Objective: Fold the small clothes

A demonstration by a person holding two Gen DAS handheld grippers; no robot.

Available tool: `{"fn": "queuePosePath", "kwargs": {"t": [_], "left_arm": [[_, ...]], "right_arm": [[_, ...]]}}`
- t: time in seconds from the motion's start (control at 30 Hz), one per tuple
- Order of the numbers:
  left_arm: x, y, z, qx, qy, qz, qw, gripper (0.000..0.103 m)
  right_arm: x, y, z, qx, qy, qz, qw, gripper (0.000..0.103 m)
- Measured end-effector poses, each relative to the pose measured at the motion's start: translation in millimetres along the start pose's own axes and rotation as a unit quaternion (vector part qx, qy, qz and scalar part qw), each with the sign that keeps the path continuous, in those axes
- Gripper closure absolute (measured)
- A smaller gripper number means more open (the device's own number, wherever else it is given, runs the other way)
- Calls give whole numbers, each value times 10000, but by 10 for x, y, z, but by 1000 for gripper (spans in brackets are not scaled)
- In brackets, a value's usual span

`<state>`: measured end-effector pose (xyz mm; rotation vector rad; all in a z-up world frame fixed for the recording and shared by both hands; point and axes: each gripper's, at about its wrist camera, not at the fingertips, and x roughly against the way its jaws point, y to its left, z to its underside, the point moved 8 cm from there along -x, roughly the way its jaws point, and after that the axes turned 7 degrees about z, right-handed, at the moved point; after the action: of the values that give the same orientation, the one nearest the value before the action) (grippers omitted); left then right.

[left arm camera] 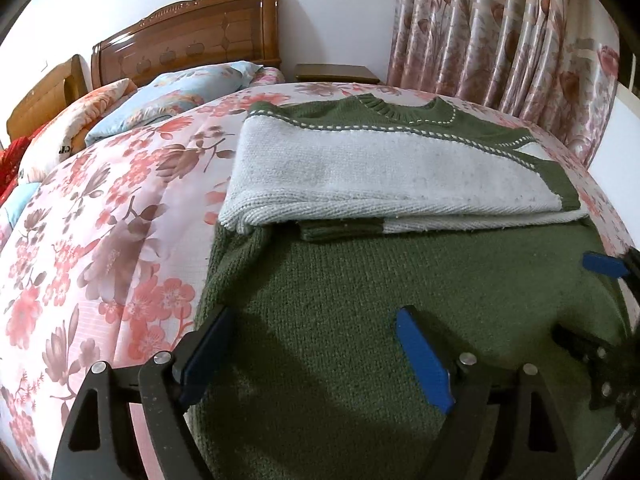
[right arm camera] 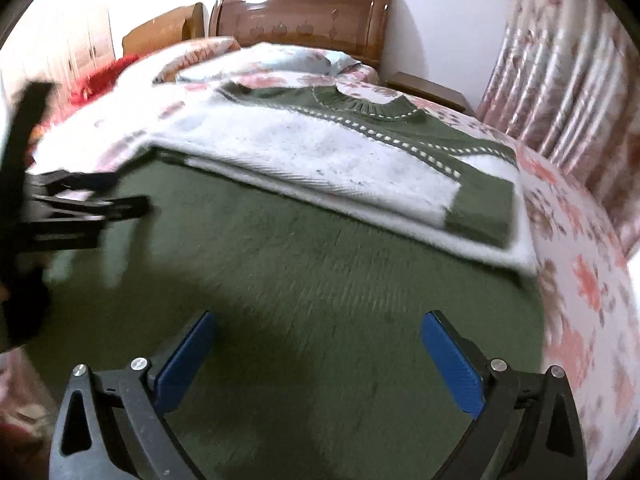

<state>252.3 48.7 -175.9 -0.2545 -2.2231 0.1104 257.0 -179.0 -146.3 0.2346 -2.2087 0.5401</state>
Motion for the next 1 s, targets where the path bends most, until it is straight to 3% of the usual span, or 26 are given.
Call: {"fn": "queuePosePath", "kwargs": {"t": [0.07,0.23,0.3,0.33,0.4,0.47,0.53,0.6,0.67,0.8,1.0], "left_arm": [[-1,1,-4,7,-2,15,10000,18],[-3,-5,-7,16,-7,22,10000,18],[-4,-4,-4,18,-8,21,10000,18],[-2,-5,-4,22,-9,26,10000,18],[-2,-3,-8,22,-9,24,10000,18],[-4,-5,-5,22,-9,25,10000,17],[-1,-7,-5,18,-12,15,10000,17],[-2,-11,-7,20,-10,7,10000,17],[0,-8,-4,9,-11,-12,10000,17],[0,-6,-3,1,-14,-38,10000,17],[1,-1,-4,5,-15,-38,10000,17]], "right_arm": [[-75,-107,-23,-336,52,-220,9992,0],[-98,-809,148,-1471,226,772,9858,0],[-74,-995,227,-1686,271,918,9810,0],[-73,-1036,252,-1680,302,976,9805,0],[-90,-1103,304,-1956,377,697,9775,0],[-51,-1103,321,-1988,377,834,9757,0],[100,-1000,279,-1701,22,1094,9793,0],[193,-620,166,-874,-330,763,9927,0],[147,-337,209,-210,-156,668,9974,0],[78,-418,321,-757,350,151,9964,0],[263,-650,647,-793,494,176,9955,0]]}}
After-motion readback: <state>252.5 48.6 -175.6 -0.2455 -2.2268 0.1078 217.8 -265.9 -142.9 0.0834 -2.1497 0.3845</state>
